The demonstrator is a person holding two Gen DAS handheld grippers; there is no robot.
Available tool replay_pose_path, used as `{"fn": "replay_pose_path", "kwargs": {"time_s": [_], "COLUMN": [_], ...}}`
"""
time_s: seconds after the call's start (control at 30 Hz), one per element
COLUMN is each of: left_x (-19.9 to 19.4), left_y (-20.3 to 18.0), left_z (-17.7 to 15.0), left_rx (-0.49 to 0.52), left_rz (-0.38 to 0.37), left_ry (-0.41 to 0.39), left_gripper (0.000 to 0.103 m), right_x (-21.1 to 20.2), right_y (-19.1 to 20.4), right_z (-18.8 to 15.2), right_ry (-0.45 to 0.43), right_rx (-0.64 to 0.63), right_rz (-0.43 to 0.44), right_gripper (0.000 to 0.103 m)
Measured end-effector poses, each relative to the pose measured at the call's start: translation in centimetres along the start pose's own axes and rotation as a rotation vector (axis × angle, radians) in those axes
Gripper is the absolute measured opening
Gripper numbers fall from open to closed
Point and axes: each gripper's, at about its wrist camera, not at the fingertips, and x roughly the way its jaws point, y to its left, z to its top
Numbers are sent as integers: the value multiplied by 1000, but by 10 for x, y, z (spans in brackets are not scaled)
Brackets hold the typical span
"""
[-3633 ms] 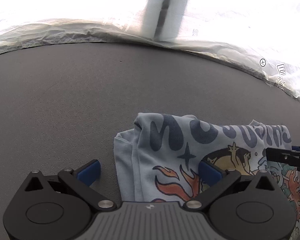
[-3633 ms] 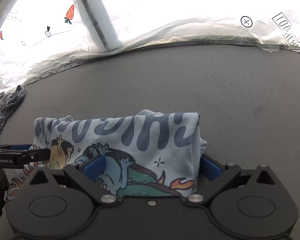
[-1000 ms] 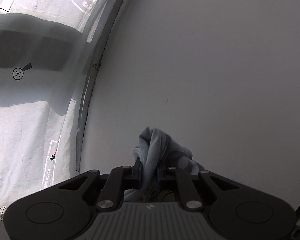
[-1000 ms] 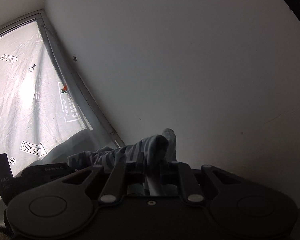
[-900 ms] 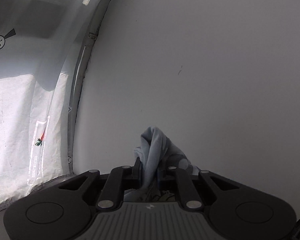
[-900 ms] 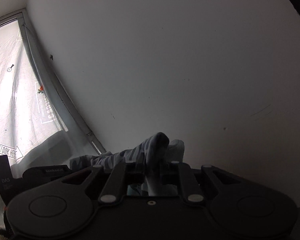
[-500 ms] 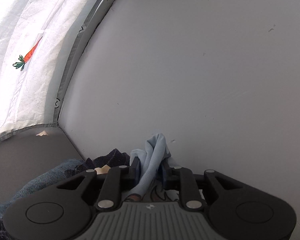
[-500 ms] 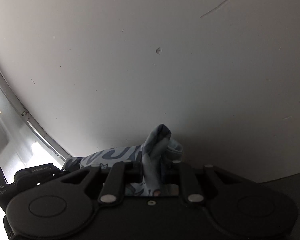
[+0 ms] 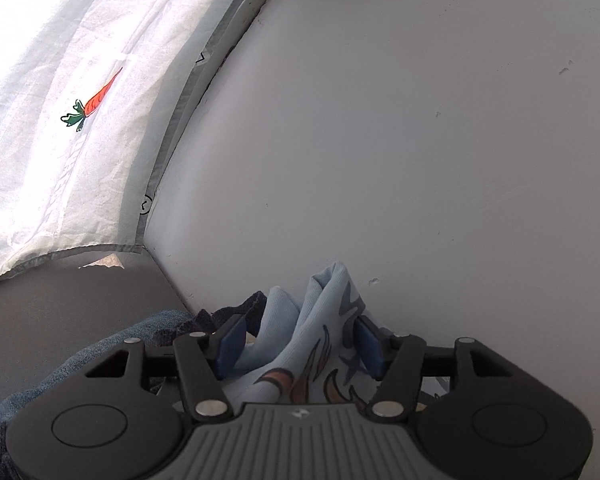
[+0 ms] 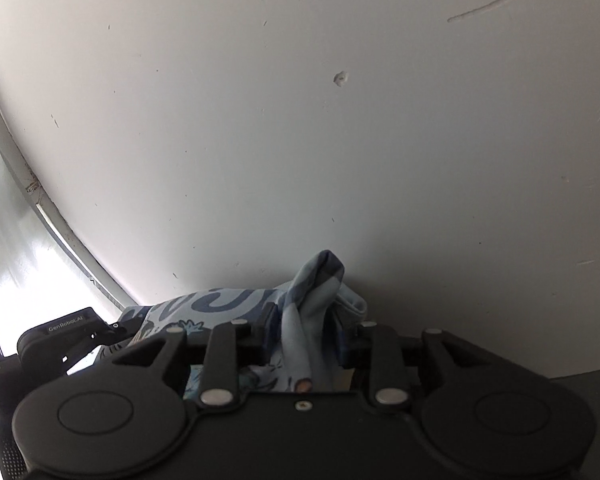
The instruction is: Fold clothes
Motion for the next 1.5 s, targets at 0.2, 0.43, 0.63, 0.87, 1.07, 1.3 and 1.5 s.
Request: {"fn": "replay_pose_path", "kwargs": {"time_s": [0.2, 0.43, 0.63, 0.87, 1.07, 1.3, 1.5], "left_x": [-45, -149, -256, -383, -483, -592, -670], "left_y": [1, -8, -34, -54, -69, -91, -97], "left_z": [15, -5, -55, -132, -200, -272, -337], "left_rx": [113, 228, 332, 240, 166, 166, 56], "left_rz": [160, 233, 329, 452, 578, 650, 745], "left_ry": [-61, -183, -311, -476, -594, -636, -644], "left_gripper": [86, 97, 103, 103, 103, 103, 103], "right_x": [-13, -41, -74, -134, -193, -310, -403], "right_y": [-9, 3, 41, 82, 113, 115, 113], "right_z": [17, 30, 32, 18, -16, -65, -113], "right_ry": [50, 27, 6, 34, 63, 82, 105], "right_rx": [-13, -133, -251, -382, -525, -599, -656], "right_rz": [-2, -2, 78, 222, 339, 523, 607], "right_gripper": [73, 93, 101, 102, 102, 103, 103]}}
